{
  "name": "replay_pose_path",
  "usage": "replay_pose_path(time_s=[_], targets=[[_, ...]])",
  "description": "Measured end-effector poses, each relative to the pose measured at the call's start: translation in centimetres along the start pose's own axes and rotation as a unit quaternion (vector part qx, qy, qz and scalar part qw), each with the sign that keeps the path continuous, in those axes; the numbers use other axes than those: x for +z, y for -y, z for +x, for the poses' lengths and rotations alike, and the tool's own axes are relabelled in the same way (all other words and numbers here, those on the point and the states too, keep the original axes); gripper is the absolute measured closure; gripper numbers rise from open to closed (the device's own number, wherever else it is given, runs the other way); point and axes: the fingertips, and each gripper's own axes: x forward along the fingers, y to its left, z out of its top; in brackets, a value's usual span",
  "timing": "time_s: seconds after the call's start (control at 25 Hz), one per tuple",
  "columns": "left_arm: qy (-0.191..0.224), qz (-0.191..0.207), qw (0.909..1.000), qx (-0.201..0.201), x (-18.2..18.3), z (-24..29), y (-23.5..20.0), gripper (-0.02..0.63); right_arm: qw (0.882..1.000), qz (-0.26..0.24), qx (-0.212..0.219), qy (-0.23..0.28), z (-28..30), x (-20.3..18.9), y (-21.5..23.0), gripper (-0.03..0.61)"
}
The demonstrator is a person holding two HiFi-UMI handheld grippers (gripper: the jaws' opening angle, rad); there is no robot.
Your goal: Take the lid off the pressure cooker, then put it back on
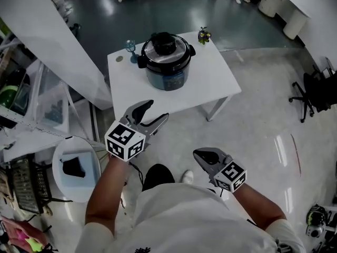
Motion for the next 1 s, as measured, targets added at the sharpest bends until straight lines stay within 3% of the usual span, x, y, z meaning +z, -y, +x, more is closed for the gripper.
replay_pose_path(time_s=[0.28, 0.6, 1.0], targets=[[-0.004, 0.024, 0.9997, -0.009, 2.8, 5.5, -9.5, 0.331, 0.999, 0.014, -0.038, 0.002, 4.5, 2.5, 5.6, 0.565], [-0.033, 0.06, 0.9961, -0.055, 4.3, 12.7, -18.7, 0.318, 0.992, 0.05, -0.113, 0.009, 9.2, 5.9, 11.1, 0.565], [-0.06, 0.098, 0.9877, -0.105, 5.6, 20.4, -24.0, 0.293, 0.978, 0.088, -0.189, 0.021, 11.6, 7.1, 14.5, 0.565]])
